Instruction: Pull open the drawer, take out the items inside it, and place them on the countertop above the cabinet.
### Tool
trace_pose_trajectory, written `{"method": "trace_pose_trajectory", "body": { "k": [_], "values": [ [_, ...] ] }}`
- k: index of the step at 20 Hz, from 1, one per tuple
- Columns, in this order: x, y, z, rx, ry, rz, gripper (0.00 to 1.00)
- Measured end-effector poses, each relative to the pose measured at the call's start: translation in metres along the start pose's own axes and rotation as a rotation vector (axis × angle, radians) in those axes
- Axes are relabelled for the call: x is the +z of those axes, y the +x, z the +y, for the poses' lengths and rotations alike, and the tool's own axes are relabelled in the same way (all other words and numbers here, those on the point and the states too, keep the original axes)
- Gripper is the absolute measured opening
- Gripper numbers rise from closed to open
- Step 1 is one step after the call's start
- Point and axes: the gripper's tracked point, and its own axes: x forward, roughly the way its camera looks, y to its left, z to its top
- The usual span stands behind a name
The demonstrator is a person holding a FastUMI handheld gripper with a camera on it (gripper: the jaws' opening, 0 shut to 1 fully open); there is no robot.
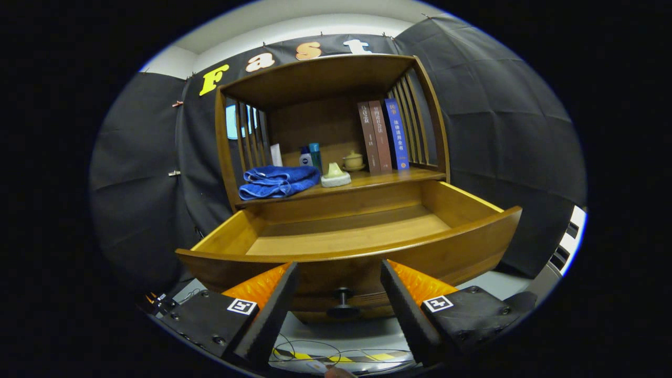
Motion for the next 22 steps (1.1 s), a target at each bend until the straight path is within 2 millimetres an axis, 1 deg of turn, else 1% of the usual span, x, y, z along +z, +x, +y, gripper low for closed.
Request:
{"method": "trace_pose_trajectory", "body": {
  "k": [6, 11, 13, 17, 20, 22],
  "values": [
    [-0.012, 0.014, -0.003, -0.010, -0.005, 0.032, 0.99],
    [-0.008, 0.015, -0.003, -0.012, -0.013, 0.022, 0.99],
    [-0.005, 0.022, -0.004, -0.007, -0.008, 0.025, 0.99],
    [0.005, 0.048, -0.005, -0.006, -0.034, 0.041, 0.99],
    [0.014, 0.077, -0.003, -0.011, -0.040, 0.036, 0.99],
    [0.026, 0.095, -0.001, -0.017, -0.036, 0.001, 0.99]
  ]
}}
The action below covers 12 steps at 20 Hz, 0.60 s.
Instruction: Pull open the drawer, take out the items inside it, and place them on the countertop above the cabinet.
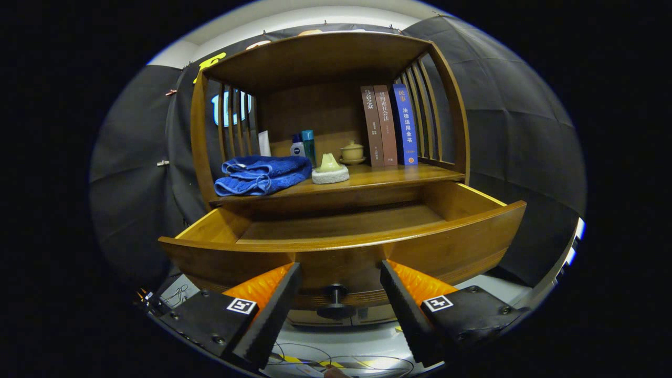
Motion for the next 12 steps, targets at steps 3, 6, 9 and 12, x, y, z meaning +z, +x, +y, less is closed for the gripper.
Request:
{"method": "trace_pose_trajectory", "body": {
  "k": [3, 6, 9, 12],
  "values": [
    [0.002, 0.034, 0.002, -0.010, 0.002, 0.031, 0.99],
    [0.009, 0.059, 0.003, -0.013, 0.013, 0.034, 0.99],
    [0.013, 0.079, 0.003, -0.012, 0.015, 0.031, 0.99],
    [0.017, 0.096, 0.004, -0.012, 0.021, 0.028, 1.00]
  ]
}}
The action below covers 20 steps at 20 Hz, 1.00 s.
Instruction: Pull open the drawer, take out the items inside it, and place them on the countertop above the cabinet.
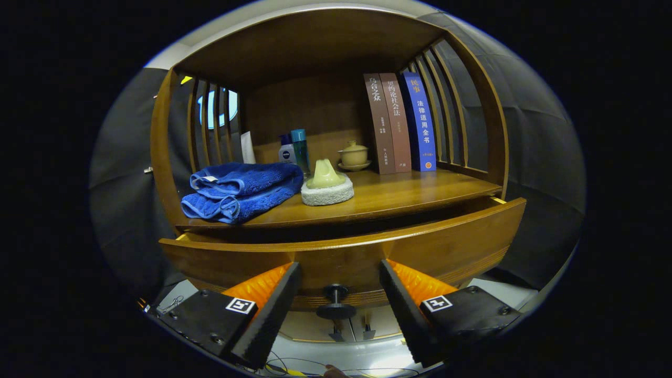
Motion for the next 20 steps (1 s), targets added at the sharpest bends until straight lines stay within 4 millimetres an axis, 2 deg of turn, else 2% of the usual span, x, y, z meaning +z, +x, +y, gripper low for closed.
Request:
{"method": "trace_pose_trajectory", "body": {
  "k": [7, 20],
  "values": [
    [0.003, 0.034, -0.008, 0.006, -0.009, 0.014, 0.99],
    [0.000, 0.034, -0.012, -0.016, -0.006, 0.029, 1.00]
  ]
}}
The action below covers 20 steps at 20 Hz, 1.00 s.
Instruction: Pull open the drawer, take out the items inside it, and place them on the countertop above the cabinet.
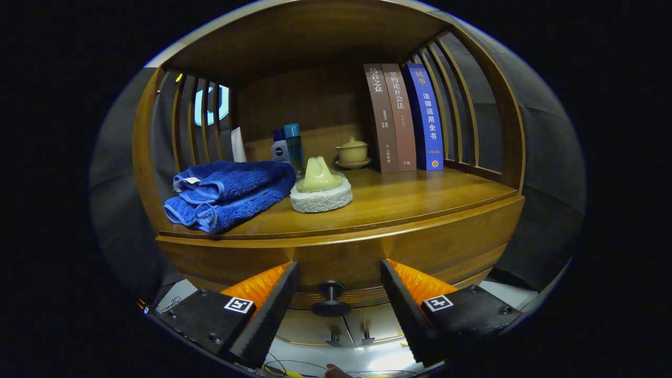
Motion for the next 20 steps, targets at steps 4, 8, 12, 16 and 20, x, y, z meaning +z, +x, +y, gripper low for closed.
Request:
{"method": "trace_pose_trajectory", "body": {
  "k": [4, 8, 12, 16, 20],
  "values": [
    [0.005, -0.014, 0.001, 0.003, 0.008, 0.001, 1.00],
    [0.045, -0.048, 0.015, 0.018, -0.005, -0.050, 1.00],
    [0.113, -0.085, 0.030, 0.028, -0.065, -0.129, 0.99],
    [0.172, -0.126, 0.034, 0.031, -0.087, -0.222, 0.99],
    [0.201, -0.168, 0.037, 0.044, -0.081, -0.241, 0.99]
  ]
}}
